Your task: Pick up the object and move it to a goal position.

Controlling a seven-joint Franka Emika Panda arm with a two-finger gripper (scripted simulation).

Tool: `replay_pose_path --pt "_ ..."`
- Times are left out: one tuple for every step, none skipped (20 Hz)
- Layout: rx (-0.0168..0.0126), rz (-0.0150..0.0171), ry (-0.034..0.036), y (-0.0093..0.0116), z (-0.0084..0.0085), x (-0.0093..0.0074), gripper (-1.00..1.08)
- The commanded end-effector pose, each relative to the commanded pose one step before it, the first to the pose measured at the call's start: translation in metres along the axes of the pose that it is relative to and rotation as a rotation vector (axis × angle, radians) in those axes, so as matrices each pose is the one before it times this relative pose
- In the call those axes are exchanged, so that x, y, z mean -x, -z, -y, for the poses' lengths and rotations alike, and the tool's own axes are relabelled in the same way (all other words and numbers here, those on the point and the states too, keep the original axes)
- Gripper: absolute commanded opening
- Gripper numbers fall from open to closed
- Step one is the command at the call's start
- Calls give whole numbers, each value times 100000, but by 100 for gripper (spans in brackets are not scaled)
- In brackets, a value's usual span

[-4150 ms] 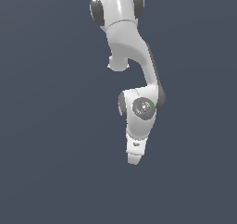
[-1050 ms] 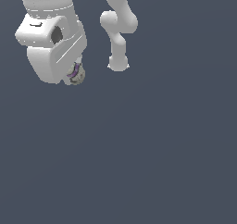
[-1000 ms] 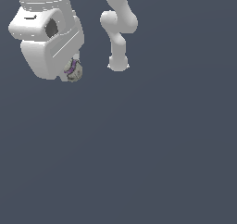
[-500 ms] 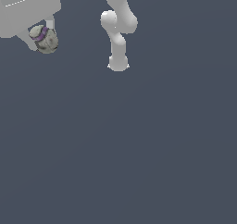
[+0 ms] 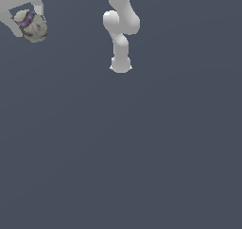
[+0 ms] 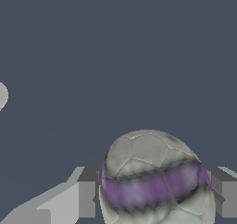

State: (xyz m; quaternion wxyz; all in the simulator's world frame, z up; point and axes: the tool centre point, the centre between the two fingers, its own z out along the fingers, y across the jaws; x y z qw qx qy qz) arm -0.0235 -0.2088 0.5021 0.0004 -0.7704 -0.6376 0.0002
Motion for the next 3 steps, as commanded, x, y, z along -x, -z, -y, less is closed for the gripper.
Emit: replay_pose_path --pt "90 20 51 323 -8 145 -100" --pt "0 0 0 35 -3 23 -100" --pt "0 0 0 12 -1 8 -100"
